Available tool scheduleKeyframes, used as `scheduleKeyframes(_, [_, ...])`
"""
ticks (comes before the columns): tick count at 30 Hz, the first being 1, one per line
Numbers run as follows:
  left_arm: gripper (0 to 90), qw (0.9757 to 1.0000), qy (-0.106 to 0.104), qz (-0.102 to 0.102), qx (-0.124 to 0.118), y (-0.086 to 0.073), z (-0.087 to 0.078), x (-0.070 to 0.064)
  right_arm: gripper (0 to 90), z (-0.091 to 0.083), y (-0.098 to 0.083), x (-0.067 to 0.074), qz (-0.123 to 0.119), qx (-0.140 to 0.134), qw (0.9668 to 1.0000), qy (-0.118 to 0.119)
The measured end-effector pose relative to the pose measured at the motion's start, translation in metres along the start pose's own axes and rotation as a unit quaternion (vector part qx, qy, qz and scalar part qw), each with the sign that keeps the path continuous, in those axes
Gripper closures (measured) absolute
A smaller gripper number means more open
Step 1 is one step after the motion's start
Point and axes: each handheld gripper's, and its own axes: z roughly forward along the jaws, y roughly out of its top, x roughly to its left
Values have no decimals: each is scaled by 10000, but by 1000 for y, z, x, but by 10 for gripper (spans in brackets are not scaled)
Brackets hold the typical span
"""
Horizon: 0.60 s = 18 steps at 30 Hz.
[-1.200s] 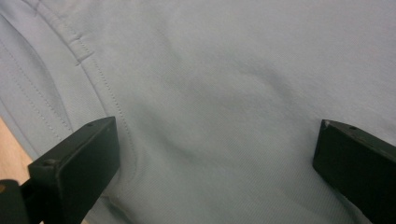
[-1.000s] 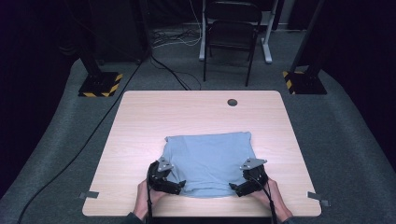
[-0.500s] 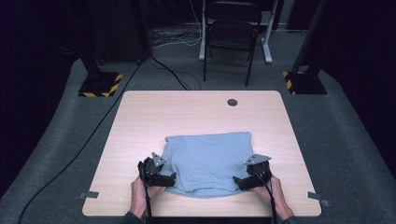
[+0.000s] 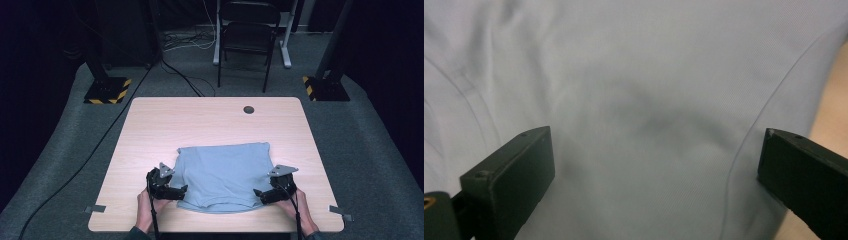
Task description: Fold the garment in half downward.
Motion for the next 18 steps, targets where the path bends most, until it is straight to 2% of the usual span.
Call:
scheduleKeyframes(2, [9,9998,-123,60,-171,9,1,-3,10,-3,9,-2,25,-173,9998,16])
scheduleKeyframes(3, [10,9992,-264,134,-279,13,4,-5,12,-2,14,-3,16,-229,9997,18])
scheduleKeyframes(5, [12,9979,-531,228,-304,19,14,-9,11,7,22,-4,-19,-231,9997,59])
scheduleKeyframes(6, [11,9968,-665,348,-267,21,20,-12,10,13,25,-5,-27,-177,9998,105])
scheduleKeyframes(8, [10,9964,-682,477,-164,22,30,-15,10,26,28,-4,-100,3,9999,88])
scheduleKeyframes(11, [8,9970,-637,433,81,19,42,-9,6,37,26,-7,-44,196,9997,111])
scheduleKeyframes(12, [7,9968,-685,392,134,17,44,-6,10,37,25,-8,-56,204,9997,97])
scheduleKeyframes(18, [11,9973,-449,555,143,13,43,-9,11,35,19,-6,-147,183,9997,10])
